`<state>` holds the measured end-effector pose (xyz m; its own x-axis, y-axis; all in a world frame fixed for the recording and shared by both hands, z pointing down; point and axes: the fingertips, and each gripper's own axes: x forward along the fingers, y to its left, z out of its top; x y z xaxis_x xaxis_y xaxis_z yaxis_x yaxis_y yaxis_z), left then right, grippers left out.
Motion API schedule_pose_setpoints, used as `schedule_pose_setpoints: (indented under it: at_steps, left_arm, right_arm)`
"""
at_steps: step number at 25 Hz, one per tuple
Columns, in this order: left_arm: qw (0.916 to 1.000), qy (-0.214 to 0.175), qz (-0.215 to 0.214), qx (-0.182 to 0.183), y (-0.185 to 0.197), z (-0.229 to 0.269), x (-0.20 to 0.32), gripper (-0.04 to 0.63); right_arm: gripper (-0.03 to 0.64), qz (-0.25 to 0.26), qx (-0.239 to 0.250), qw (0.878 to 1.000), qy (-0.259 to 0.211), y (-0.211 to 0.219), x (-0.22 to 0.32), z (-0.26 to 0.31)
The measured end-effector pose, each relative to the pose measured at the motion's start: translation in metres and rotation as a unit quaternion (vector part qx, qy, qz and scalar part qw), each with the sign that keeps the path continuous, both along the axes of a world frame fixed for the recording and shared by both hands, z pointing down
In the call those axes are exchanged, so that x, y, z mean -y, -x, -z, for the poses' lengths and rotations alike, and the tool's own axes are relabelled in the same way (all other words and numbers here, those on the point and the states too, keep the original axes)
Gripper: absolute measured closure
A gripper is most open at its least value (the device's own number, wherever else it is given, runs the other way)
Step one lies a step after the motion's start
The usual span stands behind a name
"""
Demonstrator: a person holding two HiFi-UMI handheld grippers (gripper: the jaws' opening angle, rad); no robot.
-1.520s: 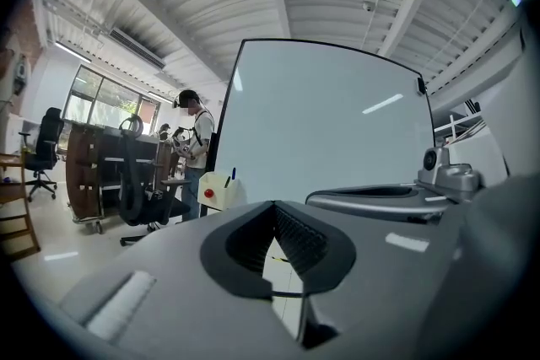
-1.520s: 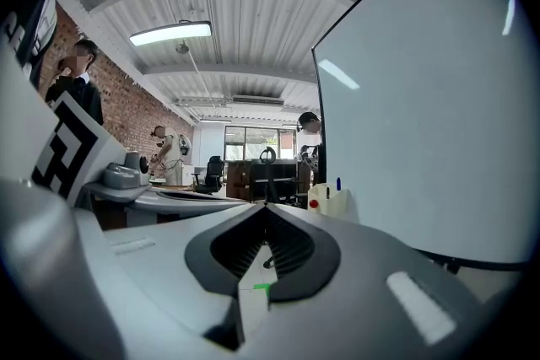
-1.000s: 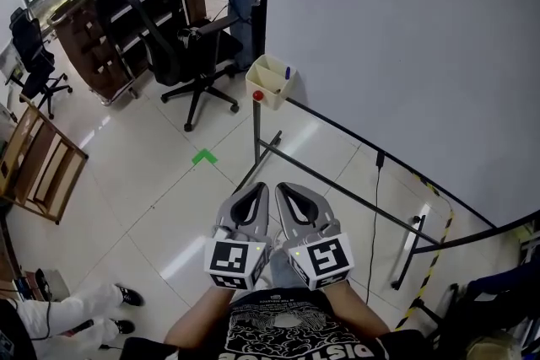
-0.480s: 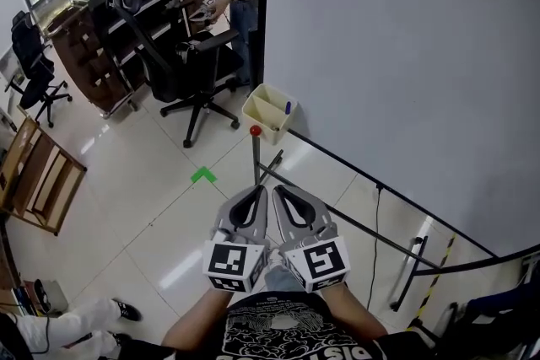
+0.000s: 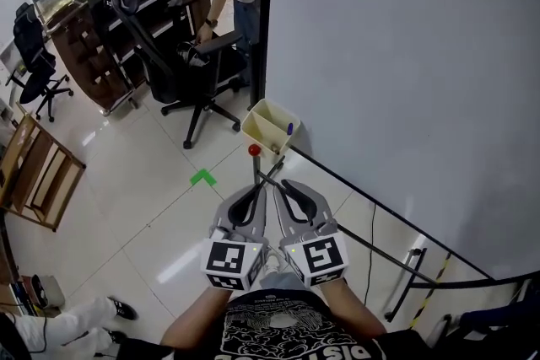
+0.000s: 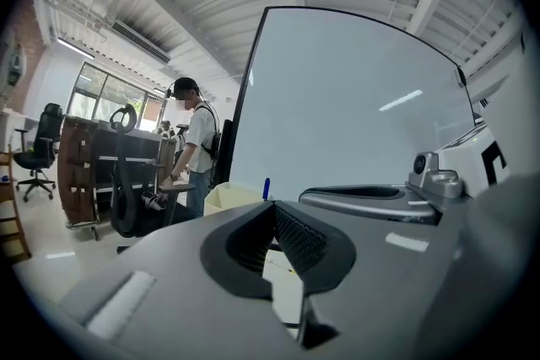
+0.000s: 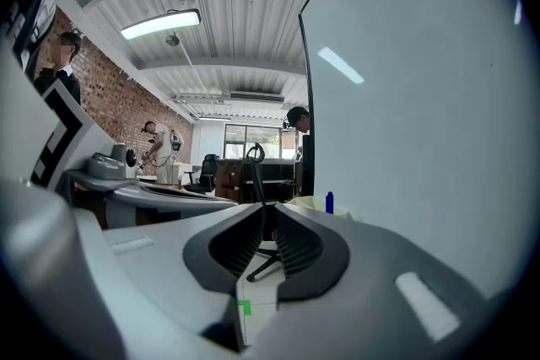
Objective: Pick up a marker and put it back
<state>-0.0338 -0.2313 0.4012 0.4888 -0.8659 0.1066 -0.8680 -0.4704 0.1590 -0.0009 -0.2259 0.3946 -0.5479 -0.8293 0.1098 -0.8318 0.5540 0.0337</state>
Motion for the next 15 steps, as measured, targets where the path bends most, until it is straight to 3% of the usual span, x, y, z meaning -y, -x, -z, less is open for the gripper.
schedule_pose_setpoints:
  at_steps: [15]
  left_arm:
    - [0.9996, 0.015, 0.023, 0.008, 0.0, -0.011, 0.047, 0.591]
  right_arm:
    - [0.492, 0.008, -0.03, 0.999, 0.01, -0.001, 0.066, -0.03]
